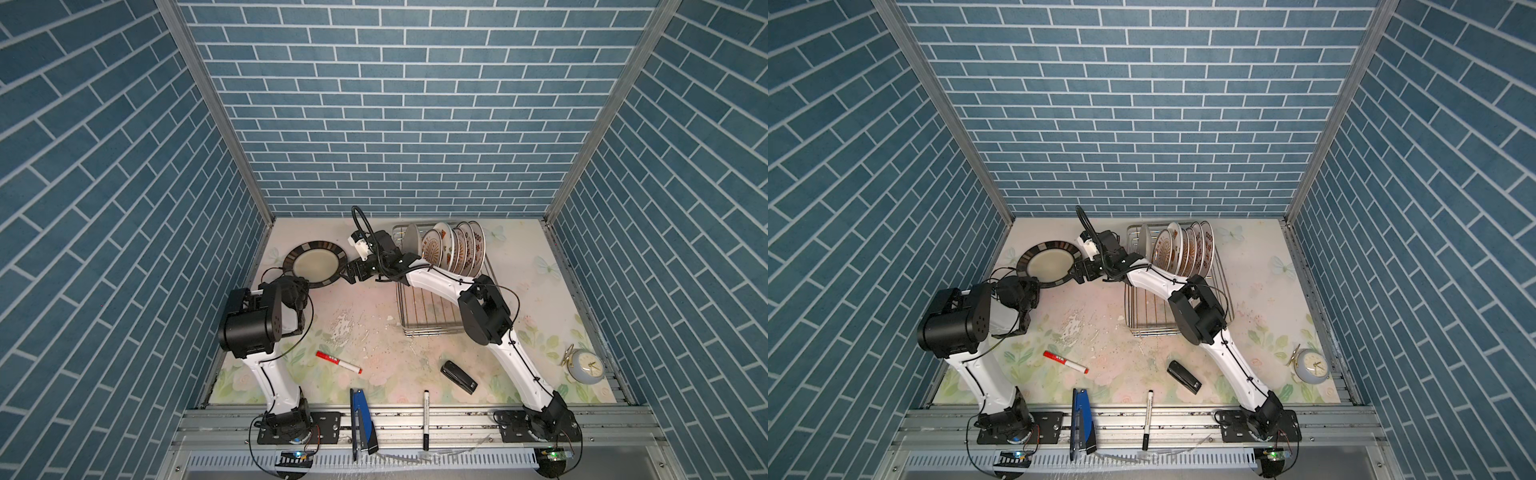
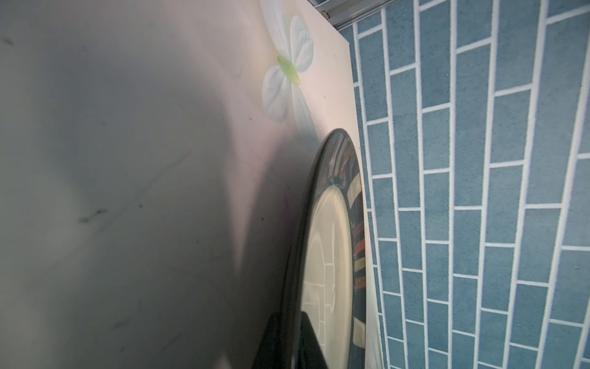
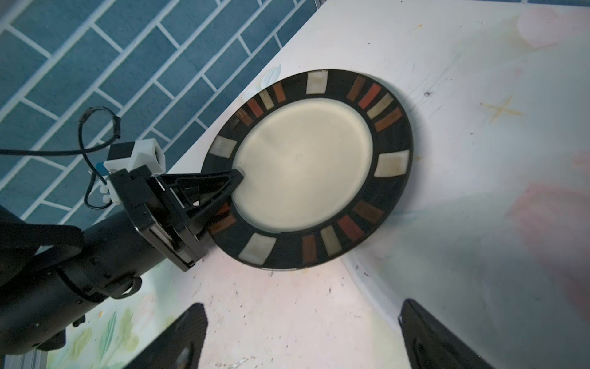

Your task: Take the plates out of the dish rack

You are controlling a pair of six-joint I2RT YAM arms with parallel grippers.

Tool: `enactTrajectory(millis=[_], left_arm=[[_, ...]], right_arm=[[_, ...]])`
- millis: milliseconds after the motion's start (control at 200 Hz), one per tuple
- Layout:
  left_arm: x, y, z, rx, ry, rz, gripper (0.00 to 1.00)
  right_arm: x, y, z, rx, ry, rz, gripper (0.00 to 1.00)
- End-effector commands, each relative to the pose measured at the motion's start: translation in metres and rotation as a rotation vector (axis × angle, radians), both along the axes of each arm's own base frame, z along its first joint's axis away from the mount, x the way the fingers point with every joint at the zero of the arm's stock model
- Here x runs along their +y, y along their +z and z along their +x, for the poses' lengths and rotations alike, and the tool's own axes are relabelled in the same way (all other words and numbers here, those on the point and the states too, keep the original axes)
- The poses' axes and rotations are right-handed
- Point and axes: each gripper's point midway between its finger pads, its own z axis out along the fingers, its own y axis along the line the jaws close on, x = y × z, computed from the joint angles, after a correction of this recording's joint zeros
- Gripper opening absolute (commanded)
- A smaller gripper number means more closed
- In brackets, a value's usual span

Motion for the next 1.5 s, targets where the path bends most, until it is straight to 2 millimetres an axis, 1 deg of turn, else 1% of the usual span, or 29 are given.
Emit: enactTrajectory(millis=[0, 90, 265, 375, 430, 470, 520, 585, 630, 645, 665, 710, 755, 825, 910, 1000, 1095, 1196, 1216, 1221, 1231, 1301, 1331, 1411, 1491], left_arm=[[0.009, -0.014, -0.007, 0.052, 0.03, 0.016, 0.14], [0.01, -0.019, -0.006, 0.075, 0.024, 0.019, 0.18], [0.013, -0.026, -0.007, 0.077, 0.035, 0.017, 0.19], [0.014, -0.022, -0.007, 0.066, 0.036, 0.024, 0.21], [0.014, -0.019, -0.008, 0.064, 0.035, 0.03, 0.28], [0.014, -0.016, -0.008, 0.06, 0.036, 0.037, 0.3], [0.015, -0.011, -0.009, 0.049, 0.039, 0.042, 0.41], [0.015, -0.005, -0.012, 0.038, 0.041, 0.054, 0.47], [0.016, -0.002, -0.014, 0.037, 0.043, 0.064, 0.66], [0.016, 0.0, -0.014, 0.037, 0.04, 0.069, 0.69], [0.016, 0.002, -0.014, 0.036, 0.038, 0.076, 0.71], [0.017, 0.002, -0.015, 0.046, 0.042, 0.08, 0.87], [0.018, 0.003, -0.015, 0.047, 0.039, 0.081, 0.94], [0.019, 0.004, -0.017, 0.028, 0.043, 0.064, 0.99], [0.02, 0.007, -0.024, 0.023, 0.061, 0.061, 1.0], [0.024, 0.004, -0.038, 0.091, 0.1, 0.08, 1.0], [0.023, 0.015, -0.046, 0.06, 0.105, 0.084, 1.0], [0.023, 0.021, -0.055, 0.092, 0.104, 0.101, 1.0], [0.022, 0.022, -0.056, 0.093, 0.102, 0.102, 1.0], [0.022, 0.022, -0.057, 0.093, 0.102, 0.102, 1.0], [0.021, 0.024, -0.057, 0.09, 0.101, 0.101, 1.0], [0.019, 0.034, -0.064, 0.046, 0.098, 0.106, 1.0], [0.017, 0.039, -0.067, 0.032, 0.094, 0.103, 1.0], [0.01, 0.06, -0.071, -0.034, 0.067, 0.106, 1.0], [0.004, 0.077, -0.079, -0.054, 0.05, 0.125, 1.0]], right_arm=[[0.007, 0.008, 0.009, -0.005, -0.026, 0.04, 0.95], [0.006, 0.004, 0.01, -0.004, -0.033, 0.031, 0.95], [0.006, 0.004, 0.011, 0.0, -0.036, 0.035, 0.95], [0.006, 0.002, 0.009, 0.001, -0.033, 0.028, 0.96], [0.005, 0.003, 0.01, -0.002, -0.035, 0.025, 0.96], [0.003, 0.003, 0.01, -0.004, -0.037, 0.02, 0.96], [0.003, 0.006, 0.007, -0.006, -0.033, 0.016, 0.97], [0.001, 0.01, 0.005, -0.017, -0.027, 0.011, 0.98], [0.0, 0.014, 0.003, -0.025, -0.024, 0.011, 0.99], [0.0, 0.015, 0.001, -0.026, -0.022, 0.01, 0.98], [0.0, 0.016, 0.0, -0.03, -0.019, 0.009, 0.98], [-0.002, 0.021, -0.002, -0.037, -0.017, 0.011, 0.98], [-0.002, 0.023, -0.004, -0.044, -0.012, 0.008, 0.98], [-0.004, 0.028, -0.008, -0.057, -0.01, -0.001, 0.99], [-0.006, 0.036, -0.013, -0.077, -0.01, -0.005, 0.99], [-0.01, 0.046, -0.02, -0.097, -0.013, -0.003, 0.99], [-0.013, 0.06, -0.033, -0.129, -0.017, -0.016, 0.99], [-0.017, 0.075, -0.048, -0.157, -0.017, -0.021, 0.99], [-0.018, 0.07, -0.049, -0.156, -0.018, -0.029, 0.99], [-0.02, 0.078, -0.049, -0.164, -0.021, -0.019, 0.99], [-0.02, 0.086, -0.052, -0.172, -0.02, -0.009, 0.99], [-0.026, 0.098, -0.058, -0.192, -0.036, 0.001, 0.99], [-0.028, 0.1, -0.062, -0.195, -0.038, 0.0, 0.99], [-0.036, 0.106, -0.068, -0.204, -0.049, -0.01, 0.99], [-0.05, 0.112, -0.067, -0.216, -0.101, -0.023, 0.99]])
